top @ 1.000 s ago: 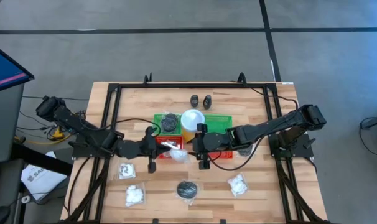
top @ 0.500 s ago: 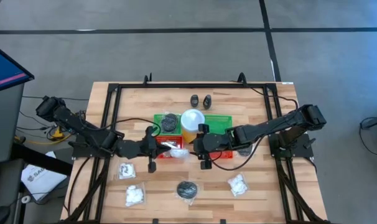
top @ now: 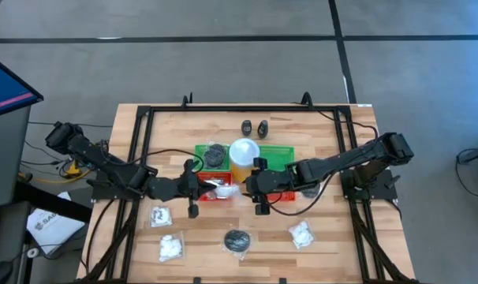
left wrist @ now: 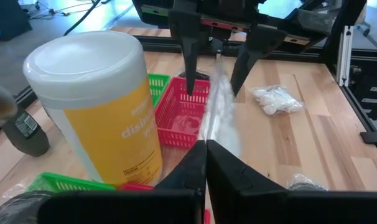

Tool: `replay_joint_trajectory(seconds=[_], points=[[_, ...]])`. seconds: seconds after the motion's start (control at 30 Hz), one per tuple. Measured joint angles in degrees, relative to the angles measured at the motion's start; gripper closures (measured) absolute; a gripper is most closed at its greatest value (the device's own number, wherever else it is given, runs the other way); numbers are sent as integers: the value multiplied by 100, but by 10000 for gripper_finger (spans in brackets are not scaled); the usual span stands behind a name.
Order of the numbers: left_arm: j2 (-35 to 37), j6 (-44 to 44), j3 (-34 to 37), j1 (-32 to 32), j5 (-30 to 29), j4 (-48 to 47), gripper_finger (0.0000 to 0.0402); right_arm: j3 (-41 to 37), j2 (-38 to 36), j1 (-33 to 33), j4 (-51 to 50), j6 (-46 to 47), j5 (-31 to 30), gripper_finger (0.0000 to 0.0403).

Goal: Pick & Place Travel size toiletries
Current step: Put the vanity pack into the right green basket

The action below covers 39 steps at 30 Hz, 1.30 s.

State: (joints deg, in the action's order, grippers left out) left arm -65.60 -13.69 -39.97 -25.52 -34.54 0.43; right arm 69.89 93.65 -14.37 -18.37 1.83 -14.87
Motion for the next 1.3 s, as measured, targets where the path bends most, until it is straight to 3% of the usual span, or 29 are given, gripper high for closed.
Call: replay_joint_trajectory(seconds=[0.83, 1.0, 1.23, 1.3], points=[[0, 144, 4, 0, 0, 140, 401, 0, 0, 118, 980, -140, 341, 248], [0, 144, 4, 0, 2, 142, 401, 0, 0, 118, 1049, -181, 345, 279], [0, 144, 4, 0, 2, 153, 401, 0, 0, 120, 1049, -239, 346, 384], [0, 144, 4, 0, 2, 155, 401, 0, 0, 120, 1056, -286, 349, 392]])
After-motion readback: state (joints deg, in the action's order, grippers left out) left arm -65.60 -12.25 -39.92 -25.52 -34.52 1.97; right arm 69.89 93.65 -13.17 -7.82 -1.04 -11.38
